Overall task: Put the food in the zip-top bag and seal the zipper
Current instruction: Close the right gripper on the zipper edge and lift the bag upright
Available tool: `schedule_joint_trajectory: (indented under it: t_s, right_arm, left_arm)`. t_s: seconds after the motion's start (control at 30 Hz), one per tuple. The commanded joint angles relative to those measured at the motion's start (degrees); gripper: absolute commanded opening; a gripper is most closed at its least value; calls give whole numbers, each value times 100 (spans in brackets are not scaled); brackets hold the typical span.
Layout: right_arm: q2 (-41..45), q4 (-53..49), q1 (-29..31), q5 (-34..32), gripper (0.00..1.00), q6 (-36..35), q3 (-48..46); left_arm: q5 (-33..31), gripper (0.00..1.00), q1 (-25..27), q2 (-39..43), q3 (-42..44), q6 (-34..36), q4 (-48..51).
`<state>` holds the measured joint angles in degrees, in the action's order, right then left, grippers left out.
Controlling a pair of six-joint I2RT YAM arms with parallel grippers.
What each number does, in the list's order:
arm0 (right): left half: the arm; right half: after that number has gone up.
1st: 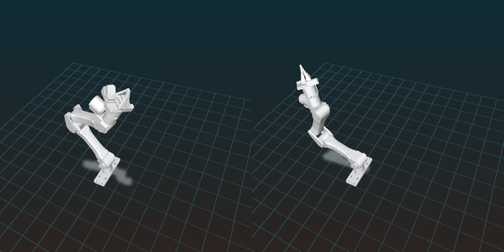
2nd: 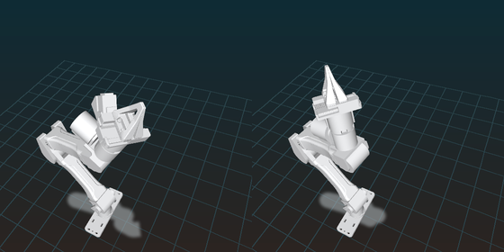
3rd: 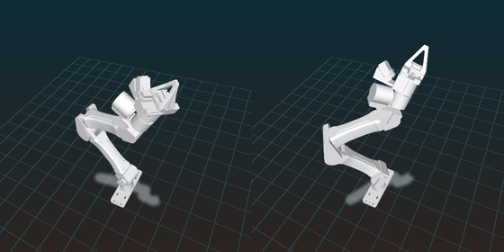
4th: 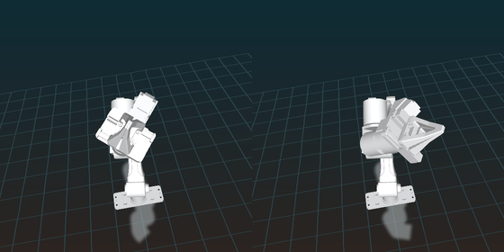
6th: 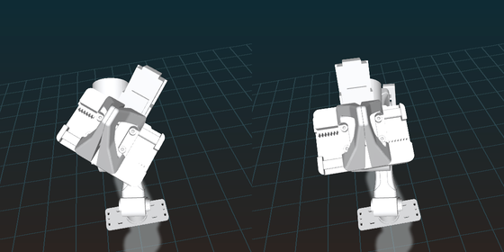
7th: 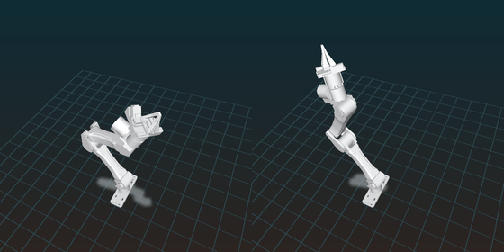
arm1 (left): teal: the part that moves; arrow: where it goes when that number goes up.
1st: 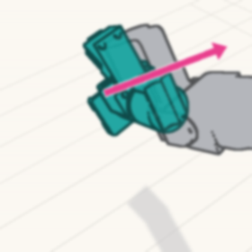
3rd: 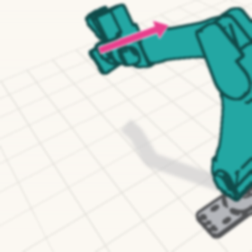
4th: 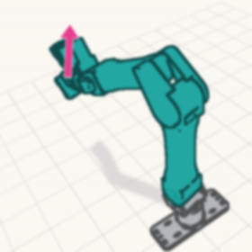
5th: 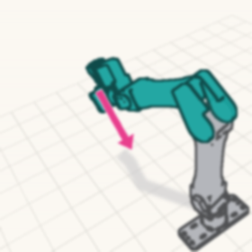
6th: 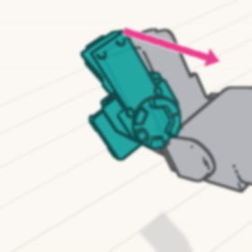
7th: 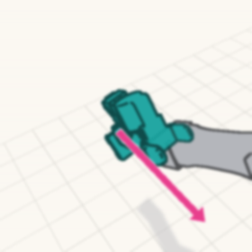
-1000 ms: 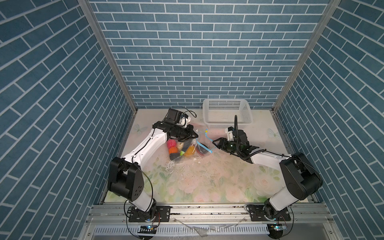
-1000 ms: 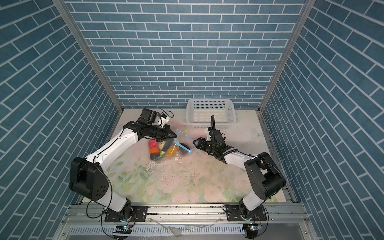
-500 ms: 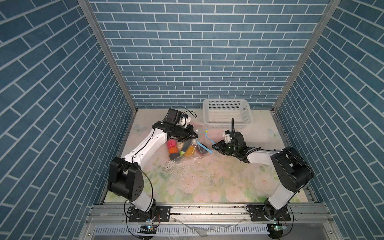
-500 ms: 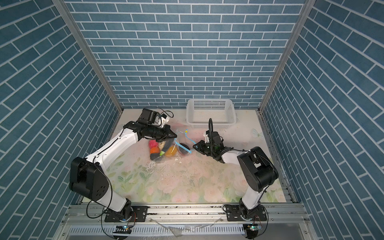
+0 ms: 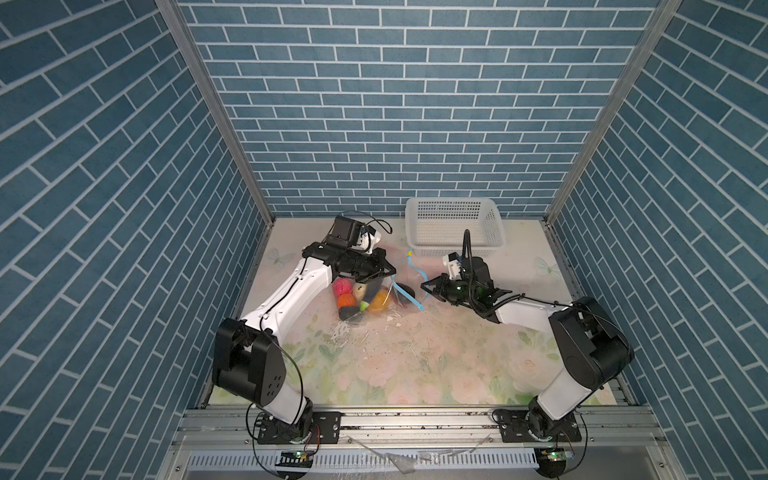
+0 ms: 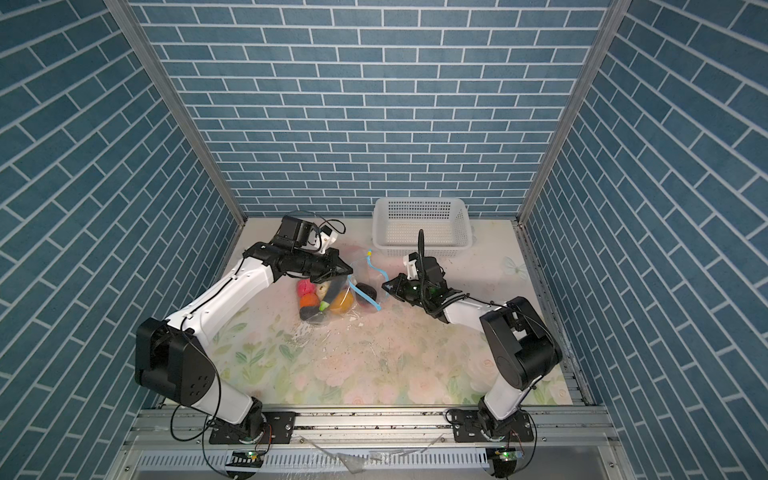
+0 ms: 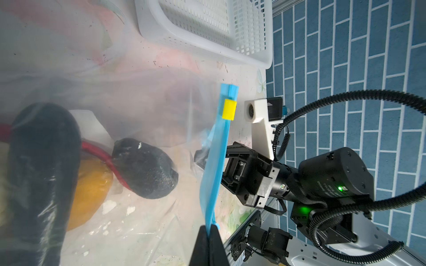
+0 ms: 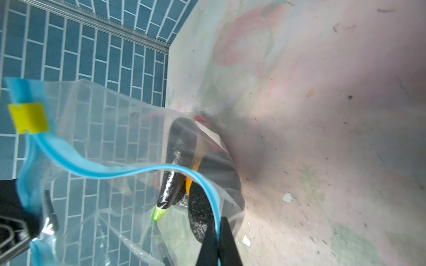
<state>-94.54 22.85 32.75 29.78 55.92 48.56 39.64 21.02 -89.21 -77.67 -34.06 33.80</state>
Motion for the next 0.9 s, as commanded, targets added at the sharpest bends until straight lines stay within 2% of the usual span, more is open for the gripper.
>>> schedule_joint_trajectory:
  t_s: [0.0, 0.2, 0.33, 0.5, 0.87]
  right_arm:
    - [391, -307, 58, 55, 0, -277, 454]
    - [661, -1087, 131, 60, 0, -710, 1095]
    - [726, -2247, 174, 195, 0, -1377, 1810]
    - [751, -3045, 214, 242, 0, -1866, 2496]
    - [783, -3874, 344, 94, 0, -2264, 3662]
  left_arm:
    - [-100, 0, -22, 235, -226, 72, 181]
    - [-262, 0, -42, 463, -455, 190, 386]
    - [-266, 0, -56, 633, -554, 207, 443]
    - [-434, 0, -88, 831, -633, 181, 531]
    - [-658, 0, -74, 1091, -774, 6, 499]
